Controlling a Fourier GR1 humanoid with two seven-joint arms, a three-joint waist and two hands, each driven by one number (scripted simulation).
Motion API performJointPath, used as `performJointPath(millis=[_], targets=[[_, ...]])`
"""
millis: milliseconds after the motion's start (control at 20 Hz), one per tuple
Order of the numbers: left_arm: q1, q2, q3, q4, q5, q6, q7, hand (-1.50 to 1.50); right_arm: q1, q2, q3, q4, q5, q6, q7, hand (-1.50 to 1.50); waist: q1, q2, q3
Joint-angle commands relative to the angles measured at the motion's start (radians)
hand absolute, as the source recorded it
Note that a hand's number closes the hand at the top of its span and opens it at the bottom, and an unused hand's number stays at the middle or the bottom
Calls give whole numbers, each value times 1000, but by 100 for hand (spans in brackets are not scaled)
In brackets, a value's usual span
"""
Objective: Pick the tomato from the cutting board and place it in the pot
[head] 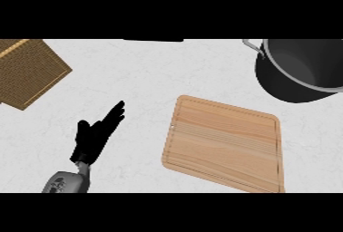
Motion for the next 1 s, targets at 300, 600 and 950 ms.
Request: performJointPath(millis=[300,600,950], targets=[[-25,0,-2,29,-12,-9,-2,0,-213,-88,-6,258,176,-11,-217,150,15,0,-3],[-20,-7,-4,-11,-9,-2,27,0,-414,-129,31,344,272,3,-125,150,18,-5,-7],[-26,-13,-5,33,-14,-20,-3,0,-644,-73,117,400,418,-19,-9,150,15,-5,-9]])
